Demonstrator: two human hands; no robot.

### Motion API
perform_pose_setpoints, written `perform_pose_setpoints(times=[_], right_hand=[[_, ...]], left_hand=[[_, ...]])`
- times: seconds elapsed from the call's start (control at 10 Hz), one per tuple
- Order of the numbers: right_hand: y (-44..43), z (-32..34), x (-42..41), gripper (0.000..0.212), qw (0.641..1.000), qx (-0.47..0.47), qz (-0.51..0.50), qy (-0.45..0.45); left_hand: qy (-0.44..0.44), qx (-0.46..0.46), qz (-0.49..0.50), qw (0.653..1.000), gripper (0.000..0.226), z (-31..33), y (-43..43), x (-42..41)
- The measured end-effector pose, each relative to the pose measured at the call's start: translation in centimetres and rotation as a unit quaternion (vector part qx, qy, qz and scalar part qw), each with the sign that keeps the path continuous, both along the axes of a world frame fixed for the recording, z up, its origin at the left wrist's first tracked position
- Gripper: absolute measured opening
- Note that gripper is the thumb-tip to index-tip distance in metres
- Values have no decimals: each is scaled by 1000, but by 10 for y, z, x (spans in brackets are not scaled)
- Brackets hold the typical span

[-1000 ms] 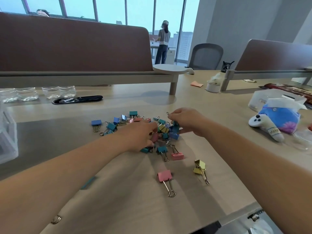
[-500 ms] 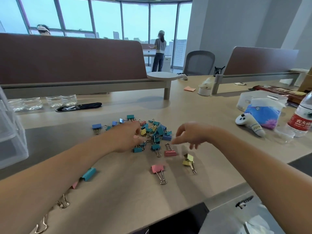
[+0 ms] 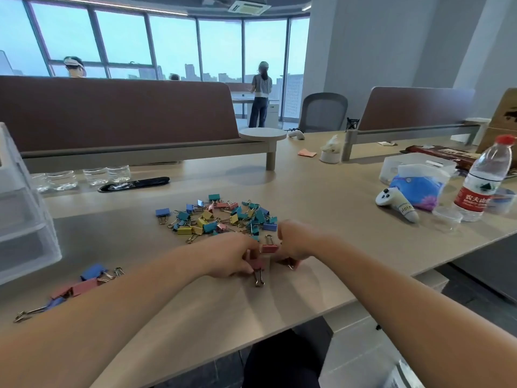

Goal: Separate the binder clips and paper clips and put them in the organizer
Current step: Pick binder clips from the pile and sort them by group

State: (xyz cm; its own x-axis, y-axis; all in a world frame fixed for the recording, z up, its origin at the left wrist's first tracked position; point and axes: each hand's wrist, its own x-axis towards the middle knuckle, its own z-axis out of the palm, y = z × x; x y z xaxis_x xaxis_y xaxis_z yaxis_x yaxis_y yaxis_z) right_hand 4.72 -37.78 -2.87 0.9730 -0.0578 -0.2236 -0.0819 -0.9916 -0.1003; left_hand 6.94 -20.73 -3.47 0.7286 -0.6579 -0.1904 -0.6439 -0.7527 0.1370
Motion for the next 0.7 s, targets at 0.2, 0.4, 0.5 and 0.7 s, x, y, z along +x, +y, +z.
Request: perform_pose_setpoints(times=[0.2,0.4,0.5,0.7], right_hand=[[10,-6,30,31,985,149,-69,-56],[8,0,46,19,916,372,-112,-102],[5,9,47,27,888,428,-122,-117],[8,14,45,30,940,315,-82,-107]], left_hand=[[-81,-12,102,991,33,-2,6,19],[-86,-96,174,976,11,1,22,35],[-83,-136,178,971,14,2,28,42],[-74,-158,155,972,8,10,43,36]])
